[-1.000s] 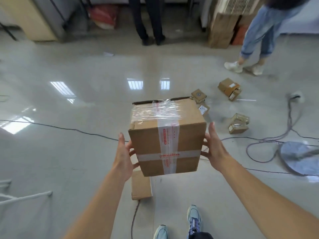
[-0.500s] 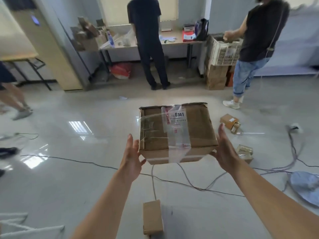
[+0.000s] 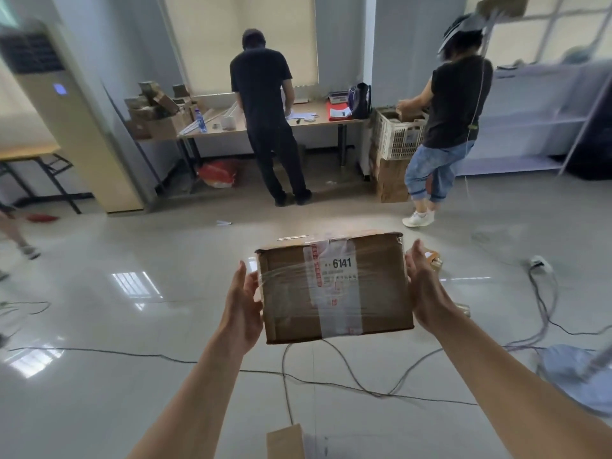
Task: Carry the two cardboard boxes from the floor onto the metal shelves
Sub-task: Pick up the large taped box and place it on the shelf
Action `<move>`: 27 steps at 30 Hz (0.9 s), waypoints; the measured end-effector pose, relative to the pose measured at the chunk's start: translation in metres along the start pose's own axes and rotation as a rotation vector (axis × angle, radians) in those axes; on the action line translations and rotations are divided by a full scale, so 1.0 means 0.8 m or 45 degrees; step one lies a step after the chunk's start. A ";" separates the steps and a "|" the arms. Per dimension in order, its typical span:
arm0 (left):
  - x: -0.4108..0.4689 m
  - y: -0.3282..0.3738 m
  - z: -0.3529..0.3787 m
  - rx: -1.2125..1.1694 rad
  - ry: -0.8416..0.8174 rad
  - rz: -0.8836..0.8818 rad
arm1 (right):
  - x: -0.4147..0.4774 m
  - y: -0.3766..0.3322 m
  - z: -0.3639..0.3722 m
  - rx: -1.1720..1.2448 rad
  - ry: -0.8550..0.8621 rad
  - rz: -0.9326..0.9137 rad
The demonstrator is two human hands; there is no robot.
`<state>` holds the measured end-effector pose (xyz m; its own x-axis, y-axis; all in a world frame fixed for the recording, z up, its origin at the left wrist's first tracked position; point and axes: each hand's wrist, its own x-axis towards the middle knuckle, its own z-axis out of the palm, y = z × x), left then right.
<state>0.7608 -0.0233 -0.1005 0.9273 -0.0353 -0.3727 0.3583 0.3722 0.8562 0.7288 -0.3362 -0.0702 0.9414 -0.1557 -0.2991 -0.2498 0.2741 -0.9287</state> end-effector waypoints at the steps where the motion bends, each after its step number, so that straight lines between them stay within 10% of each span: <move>1: 0.001 0.001 0.003 -0.014 -0.016 0.007 | -0.002 -0.003 0.002 -0.011 -0.005 0.013; 27: -0.016 -0.002 0.095 0.254 -0.605 0.249 | -0.095 -0.002 -0.041 0.423 0.267 -0.162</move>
<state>0.7565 -0.0942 -0.0702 0.9089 -0.4155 -0.0368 0.1452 0.2324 0.9617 0.6507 -0.3560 -0.0530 0.8848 -0.3891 -0.2565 -0.0152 0.5260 -0.8504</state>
